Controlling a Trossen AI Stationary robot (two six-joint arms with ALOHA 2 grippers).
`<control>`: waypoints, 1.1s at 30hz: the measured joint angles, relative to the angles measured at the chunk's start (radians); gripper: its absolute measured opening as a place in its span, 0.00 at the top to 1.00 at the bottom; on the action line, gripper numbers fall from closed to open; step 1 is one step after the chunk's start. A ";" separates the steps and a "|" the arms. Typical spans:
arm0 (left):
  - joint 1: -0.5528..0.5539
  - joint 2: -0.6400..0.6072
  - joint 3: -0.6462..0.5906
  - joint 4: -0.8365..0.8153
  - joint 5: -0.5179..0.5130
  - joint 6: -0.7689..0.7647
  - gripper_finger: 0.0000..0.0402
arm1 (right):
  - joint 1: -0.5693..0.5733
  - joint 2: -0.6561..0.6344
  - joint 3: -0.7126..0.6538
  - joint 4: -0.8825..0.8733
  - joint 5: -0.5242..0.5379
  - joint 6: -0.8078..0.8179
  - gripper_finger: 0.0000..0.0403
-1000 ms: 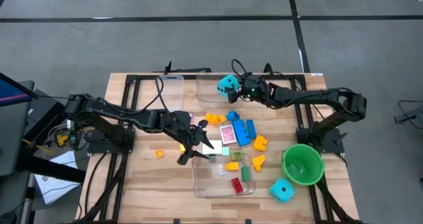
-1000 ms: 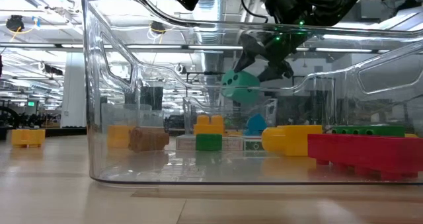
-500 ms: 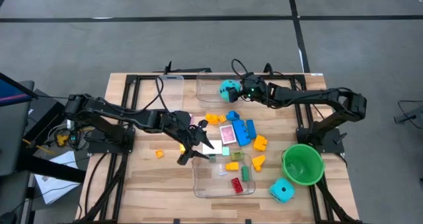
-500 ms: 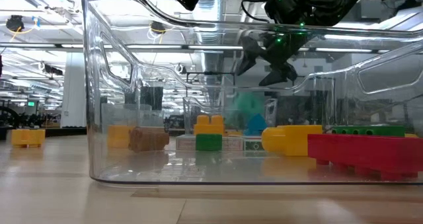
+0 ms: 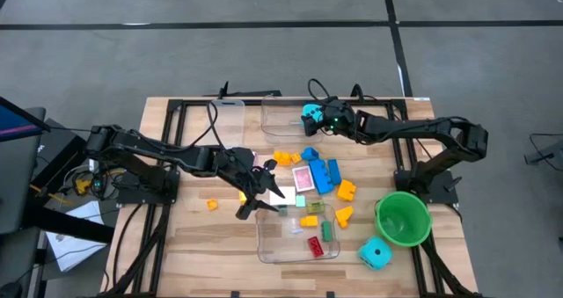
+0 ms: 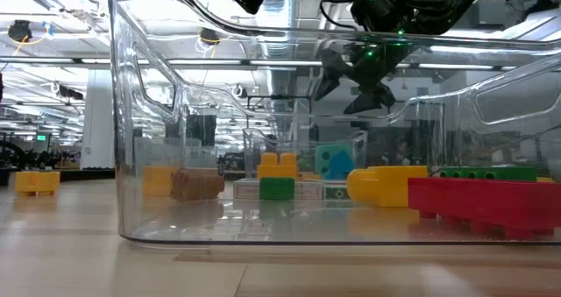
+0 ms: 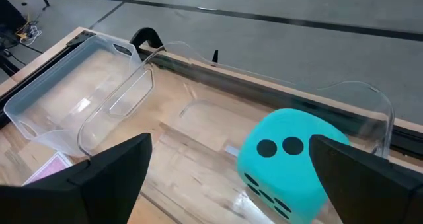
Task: Pick & Place Toys
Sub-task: Put the light blue die into the top transparent bin
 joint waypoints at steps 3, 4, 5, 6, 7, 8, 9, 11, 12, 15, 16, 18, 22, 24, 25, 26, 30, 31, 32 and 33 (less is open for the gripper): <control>0.000 0.000 0.000 0.000 0.000 0.000 0.52 | 0.002 0.000 0.000 -0.008 -0.001 0.000 0.01; 0.000 0.000 0.000 0.000 0.000 0.000 0.52 | 0.002 0.000 0.000 -0.011 -0.004 0.000 0.01; 0.000 0.000 0.000 -0.001 0.000 0.000 0.52 | 0.002 -0.002 0.000 -0.016 -0.012 0.000 0.01; 0.000 0.000 0.000 -0.003 0.000 0.000 0.52 | 0.002 -0.012 -0.001 -0.033 -0.020 0.000 0.01; 0.000 0.000 0.000 -0.005 0.000 0.000 0.52 | 0.002 -0.023 -0.002 -0.048 -0.031 0.000 0.01; 0.000 0.000 0.000 -0.005 0.000 0.000 0.52 | 0.004 -0.032 -0.001 -0.053 -0.035 -0.001 0.01; 0.000 0.000 0.000 -0.006 0.000 0.000 0.52 | 0.008 -0.043 0.000 -0.070 -0.039 -0.001 0.01; 0.000 0.000 0.000 -0.006 0.000 0.000 0.52 | 0.015 -0.073 -0.002 -0.124 -0.041 -0.006 0.01; 0.000 0.000 0.000 -0.006 0.000 0.000 0.52 | 0.019 -0.088 -0.002 -0.137 -0.045 -0.009 0.01; 0.000 0.000 0.000 -0.004 0.000 0.000 0.52 | 0.029 -0.138 -0.001 -0.185 -0.066 -0.011 0.01; 0.000 0.000 0.000 -0.005 0.000 0.001 0.52 | 0.033 -0.152 -0.001 -0.209 -0.072 -0.018 0.01; 0.000 0.000 0.000 -0.003 0.000 0.001 0.52 | 0.041 -0.185 -0.001 -0.272 -0.100 -0.055 0.01; 0.000 0.000 0.000 0.000 0.000 0.007 0.52 | 0.065 -0.242 -0.001 -0.321 -0.115 -0.054 0.01; 0.000 0.000 0.000 0.000 0.000 0.029 0.52 | 0.083 -0.266 -0.001 -0.326 -0.114 -0.039 0.01; 0.000 0.000 0.000 0.000 0.000 0.039 0.52 | 0.094 -0.276 -0.001 -0.326 -0.114 -0.036 0.01; 0.000 0.000 0.000 0.000 0.000 0.046 0.52 | 0.106 -0.285 -0.001 -0.326 -0.113 -0.036 0.01; 0.002 0.000 0.000 -0.002 0.000 0.049 0.52 | 0.161 -0.309 -0.001 -0.327 -0.079 -0.007 0.01; 0.003 0.000 0.000 -0.003 0.000 0.049 0.52 | 0.176 -0.314 -0.001 -0.332 -0.059 -0.002 0.01; 0.003 0.000 0.000 -0.003 0.000 0.049 0.52 | 0.190 -0.320 -0.001 -0.337 -0.041 -0.001 0.01; 0.003 0.000 0.000 -0.002 0.000 0.049 0.52 | 0.203 -0.325 -0.001 -0.340 -0.029 0.000 0.01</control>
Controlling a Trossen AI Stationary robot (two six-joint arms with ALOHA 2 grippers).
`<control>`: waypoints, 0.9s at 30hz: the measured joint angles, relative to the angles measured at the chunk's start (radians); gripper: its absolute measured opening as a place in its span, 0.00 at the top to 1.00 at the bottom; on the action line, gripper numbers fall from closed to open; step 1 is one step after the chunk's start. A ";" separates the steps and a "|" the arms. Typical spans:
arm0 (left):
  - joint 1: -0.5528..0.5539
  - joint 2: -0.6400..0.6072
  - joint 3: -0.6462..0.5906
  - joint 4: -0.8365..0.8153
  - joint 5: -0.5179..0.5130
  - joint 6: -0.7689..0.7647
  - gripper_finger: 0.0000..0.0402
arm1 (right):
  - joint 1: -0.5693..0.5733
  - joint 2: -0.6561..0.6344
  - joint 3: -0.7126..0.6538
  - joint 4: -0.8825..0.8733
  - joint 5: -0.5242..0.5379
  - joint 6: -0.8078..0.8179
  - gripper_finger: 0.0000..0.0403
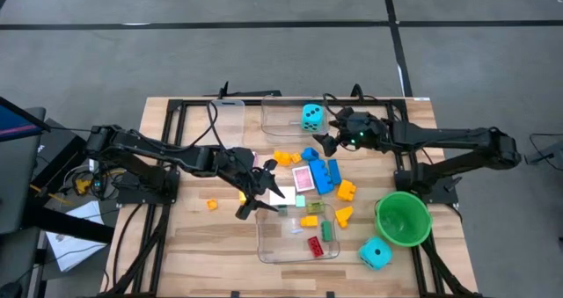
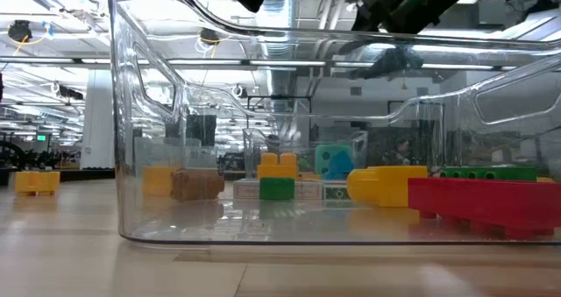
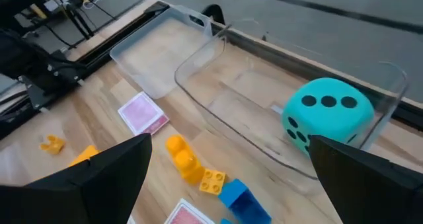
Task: Pick & Place Toys
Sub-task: Put the light blue die into the top transparent bin
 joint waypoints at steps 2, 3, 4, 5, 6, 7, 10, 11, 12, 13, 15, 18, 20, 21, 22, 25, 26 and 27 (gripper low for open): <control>0.004 0.000 0.000 0.000 0.000 0.000 0.52 | 0.021 -0.014 0.000 -0.022 0.005 0.011 0.01; 0.005 0.000 0.000 0.000 0.000 0.000 0.52 | 0.035 -0.020 0.000 -0.036 0.007 0.022 0.01; 0.005 0.000 0.000 0.000 0.000 0.000 0.52 | 0.051 -0.028 0.000 -0.054 0.008 0.034 0.01; 0.005 0.000 0.000 0.000 0.000 0.000 0.52 | 0.072 -0.035 0.000 -0.080 0.010 0.046 0.01; 0.005 0.000 0.000 0.000 -0.003 0.000 0.52 | 0.093 -0.040 0.000 -0.103 0.010 0.055 0.01; 0.005 0.000 0.000 0.000 -0.009 0.000 0.52 | 0.118 -0.042 0.000 -0.124 0.010 0.063 0.01; 0.005 0.000 0.000 0.000 -0.030 0.000 0.52 | 0.194 -0.042 0.000 -0.159 0.007 0.079 0.01; 0.005 0.000 0.000 0.000 -0.037 0.000 0.52 | 0.220 -0.042 0.000 -0.160 0.006 0.079 0.01; 0.005 0.000 0.000 0.000 -0.046 0.000 0.52 | 0.246 -0.042 0.000 -0.161 0.005 0.079 0.01; 0.005 0.000 0.000 0.000 -0.049 0.000 0.52 | 0.271 -0.042 0.000 -0.164 0.000 0.079 0.01; 0.005 0.000 0.000 0.000 -0.052 0.000 0.52 | 0.324 -0.042 0.000 -0.164 -0.003 0.076 0.01; 0.005 0.000 0.000 0.000 -0.055 0.000 0.52 | 0.400 -0.042 0.000 -0.164 -0.006 0.075 0.01; 0.005 0.000 0.000 0.003 -0.055 0.000 0.52 | 0.449 -0.045 0.000 -0.161 -0.006 0.074 0.01; 0.005 0.000 0.000 0.003 -0.055 0.000 0.52 | 0.472 -0.050 0.000 -0.162 -0.006 0.074 0.01; 0.005 0.000 0.000 0.003 -0.055 0.000 0.52 | 0.496 -0.054 0.000 -0.158 -0.005 0.073 0.01; 0.005 0.000 0.000 0.004 -0.055 0.000 0.52 | 0.560 -0.066 0.000 -0.139 -0.006 0.071 0.01; 0.005 0.000 0.000 0.006 -0.055 0.000 0.52 | 0.581 -0.074 0.000 -0.130 -0.006 0.071 0.01; 0.005 0.000 0.000 0.006 -0.055 0.000 0.52 | 0.602 -0.079 0.000 -0.112 -0.006 0.070 0.01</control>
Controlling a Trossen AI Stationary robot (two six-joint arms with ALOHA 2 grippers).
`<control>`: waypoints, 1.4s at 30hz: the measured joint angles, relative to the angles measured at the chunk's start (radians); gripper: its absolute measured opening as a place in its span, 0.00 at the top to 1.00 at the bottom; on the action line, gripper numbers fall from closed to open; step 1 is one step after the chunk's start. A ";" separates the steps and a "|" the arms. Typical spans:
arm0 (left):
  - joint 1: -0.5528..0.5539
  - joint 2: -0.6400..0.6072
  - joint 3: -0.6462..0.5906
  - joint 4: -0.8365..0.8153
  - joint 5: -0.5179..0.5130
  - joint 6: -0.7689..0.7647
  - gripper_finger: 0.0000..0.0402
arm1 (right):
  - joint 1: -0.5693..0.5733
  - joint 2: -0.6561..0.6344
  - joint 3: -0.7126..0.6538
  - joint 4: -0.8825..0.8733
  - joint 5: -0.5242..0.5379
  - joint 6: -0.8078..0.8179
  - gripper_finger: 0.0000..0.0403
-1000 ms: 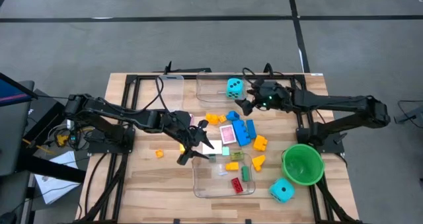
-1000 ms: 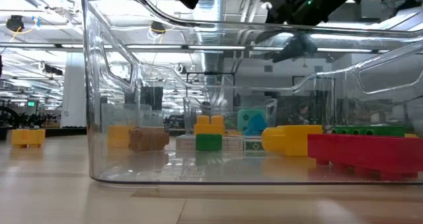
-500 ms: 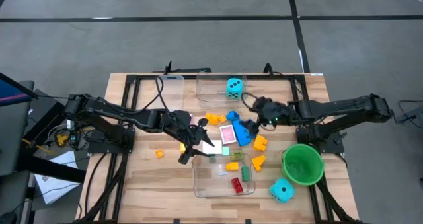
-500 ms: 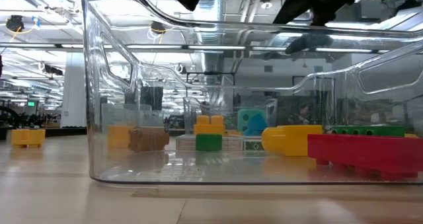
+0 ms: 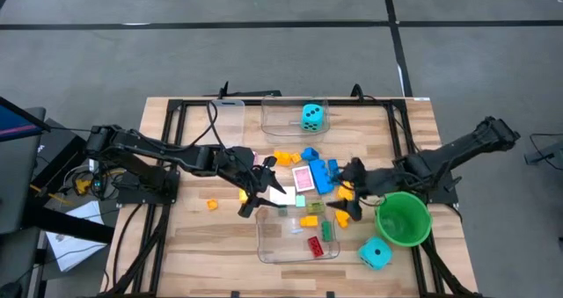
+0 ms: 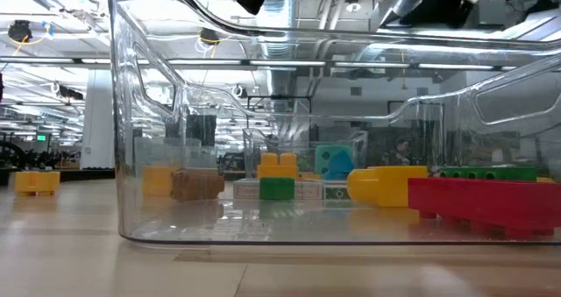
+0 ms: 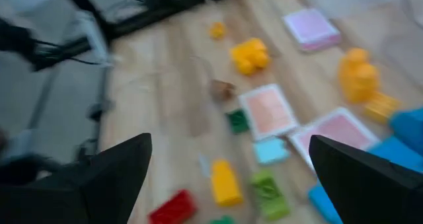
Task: Pick & Place Toys
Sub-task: Put the light blue die into the top transparent bin
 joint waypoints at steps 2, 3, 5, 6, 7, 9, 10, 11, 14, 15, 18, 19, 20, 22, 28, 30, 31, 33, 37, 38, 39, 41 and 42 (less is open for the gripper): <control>0.000 0.000 0.000 0.000 0.000 0.000 0.52 | 0.039 -0.011 0.001 0.011 0.000 -0.008 0.01; 0.000 0.000 0.000 0.001 0.000 0.000 0.52 | 0.058 -0.014 0.001 0.015 0.000 -0.013 0.01; 0.000 0.000 0.000 0.002 0.000 0.000 0.52 | 0.090 -0.015 0.001 0.042 0.000 -0.017 0.01; 0.000 0.000 0.000 0.003 0.000 0.000 0.52 | 0.103 -0.015 0.001 0.054 0.000 -0.017 0.01; 0.000 0.000 0.000 0.003 0.000 0.000 0.52 | 0.118 -0.015 0.001 0.071 0.000 -0.017 0.01; 0.000 0.000 0.000 0.003 0.000 0.000 0.52 | 0.143 -0.013 0.001 0.108 0.000 -0.017 0.01; 0.000 0.000 0.000 0.003 0.000 0.000 0.52 | 0.153 -0.009 0.001 0.126 0.000 -0.017 0.01; 0.000 0.000 0.000 0.003 0.000 0.000 0.52 | 0.160 -0.005 0.001 0.142 0.000 -0.017 0.01; 0.000 0.000 0.000 0.003 0.000 0.000 0.52 | 0.180 -0.005 0.000 0.171 -0.002 -0.017 0.01; 0.000 0.000 0.000 0.003 0.000 -0.001 0.52 | 0.183 -0.005 0.000 0.177 -0.002 -0.017 0.01; 0.000 0.000 0.000 0.003 0.000 -0.001 0.52 | 0.170 -0.004 0.000 0.205 0.014 -0.010 0.01; 0.000 0.000 0.000 0.003 0.000 -0.001 0.52 | 0.162 -0.005 0.000 0.218 0.020 0.014 0.01; 0.000 0.000 0.000 0.003 0.000 -0.001 0.52 | 0.153 -0.006 0.000 0.220 0.020 0.041 0.01; 0.000 0.000 0.000 0.003 0.000 -0.001 0.52 | 0.133 -0.005 0.000 0.215 -0.016 0.067 0.01; 0.000 0.000 0.000 0.003 0.000 -0.001 0.52 | 0.107 -0.005 0.000 0.286 -0.167 -0.005 0.01; 0.000 0.000 0.000 0.002 0.000 -0.001 0.52 | 0.120 -0.005 0.000 0.342 -0.181 -0.066 0.01; 0.000 0.000 0.000 0.002 0.000 -0.001 0.52 | 0.130 -0.005 0.000 0.369 -0.182 -0.102 0.01; 0.000 0.000 0.000 0.002 0.000 -0.001 0.52 | 0.155 -0.005 0.000 0.407 -0.183 -0.193 0.01; 0.000 0.000 0.000 0.001 0.000 -0.001 0.52 | 0.208 -0.005 0.000 0.439 -0.184 -0.339 0.01; 0.000 0.000 0.000 0.001 0.000 -0.001 0.52 | 0.222 -0.005 0.000 0.449 -0.184 -0.372 0.01; 0.000 0.000 0.000 0.001 0.000 -0.001 0.52 | 0.235 -0.005 0.000 0.459 -0.183 -0.396 0.01; 0.000 0.000 0.000 0.001 0.000 -0.001 0.52 | 0.261 -0.005 0.000 0.488 -0.183 -0.447 0.01; 0.000 0.000 0.000 0.001 0.000 -0.001 0.52 | 0.276 -0.005 0.001 0.502 -0.183 -0.465 0.01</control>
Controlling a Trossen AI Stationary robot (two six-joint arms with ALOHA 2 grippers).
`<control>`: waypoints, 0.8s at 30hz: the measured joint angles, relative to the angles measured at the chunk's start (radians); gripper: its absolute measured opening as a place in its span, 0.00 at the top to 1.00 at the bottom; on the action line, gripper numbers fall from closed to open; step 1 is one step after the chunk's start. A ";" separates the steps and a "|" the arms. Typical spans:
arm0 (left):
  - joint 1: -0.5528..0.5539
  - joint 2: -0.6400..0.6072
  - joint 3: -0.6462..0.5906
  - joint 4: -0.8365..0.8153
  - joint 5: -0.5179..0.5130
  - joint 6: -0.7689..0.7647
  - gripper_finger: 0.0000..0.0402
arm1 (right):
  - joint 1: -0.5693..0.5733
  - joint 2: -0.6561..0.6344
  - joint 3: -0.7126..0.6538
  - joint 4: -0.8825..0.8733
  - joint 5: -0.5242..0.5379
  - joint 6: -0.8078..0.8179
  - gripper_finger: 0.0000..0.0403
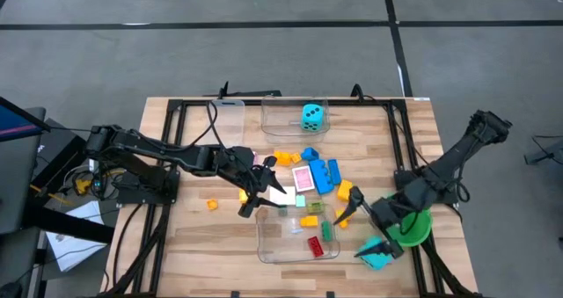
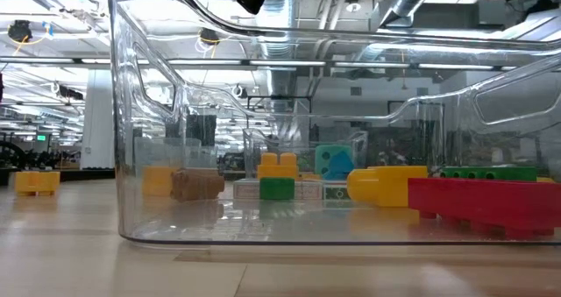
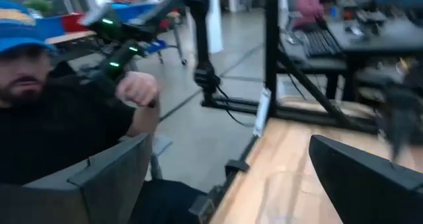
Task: Pick & Place Toys
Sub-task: Put the light blue die into the top transparent bin
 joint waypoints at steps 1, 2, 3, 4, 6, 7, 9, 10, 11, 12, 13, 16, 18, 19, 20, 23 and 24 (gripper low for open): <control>0.000 0.000 0.000 0.000 0.000 0.000 0.52 | 0.015 0.000 0.008 -0.002 0.000 -0.010 0.01; 0.000 0.000 0.000 0.000 0.000 0.000 0.52 | 0.031 0.001 0.021 -0.012 0.000 -0.013 0.01; 0.000 0.000 0.000 0.000 0.000 0.000 0.52 | 0.049 0.001 0.039 -0.027 0.000 -0.013 0.01; 0.000 0.000 0.000 0.000 0.000 0.000 0.52 | 0.066 0.003 0.061 -0.044 0.000 -0.013 0.01; 0.000 0.000 0.000 0.000 0.000 0.000 0.52 | 0.099 0.025 0.116 -0.073 0.002 -0.024 0.01; 0.000 0.000 0.000 0.000 0.000 0.000 0.52 | 0.119 0.041 0.144 -0.098 0.013 -0.038 0.01; 0.000 0.000 0.000 0.000 0.000 0.000 0.52 | 0.159 0.079 0.214 -0.162 0.044 -0.068 0.01; 0.000 0.000 0.000 0.000 0.000 0.000 0.52 | 0.176 0.099 0.253 -0.196 0.056 -0.086 0.01; 0.000 0.000 0.000 0.000 0.000 0.000 0.52 | 0.190 0.123 0.297 -0.243 0.064 -0.098 0.01; 0.000 0.000 0.000 0.000 0.000 0.000 0.52 | 0.200 0.148 0.341 -0.297 0.076 -0.104 0.01; 0.000 0.000 0.000 0.000 0.000 -0.001 0.52 | 0.208 0.176 0.383 -0.356 0.086 -0.106 0.01; 0.000 0.000 0.000 -0.001 0.000 -0.003 0.52 | 0.225 0.273 0.498 -0.527 0.105 -0.104 0.01; 0.000 0.000 0.000 -0.002 0.000 -0.006 0.52 | 0.226 0.339 0.565 -0.592 0.106 -0.103 0.01; 0.000 0.000 0.000 -0.002 0.000 -0.018 0.52 | 0.226 0.372 0.595 -0.622 0.106 -0.103 0.01; 0.000 0.000 0.000 -0.003 0.000 -0.034 0.52 | 0.226 0.407 0.624 -0.647 0.106 -0.103 0.01; -0.004 0.000 0.000 -0.011 0.000 -0.103 0.52 | 0.226 0.511 0.718 -0.751 0.105 -0.060 0.01; -0.009 0.000 0.000 -0.015 0.000 -0.123 0.52 | 0.227 0.545 0.753 -0.790 0.105 -0.033 0.01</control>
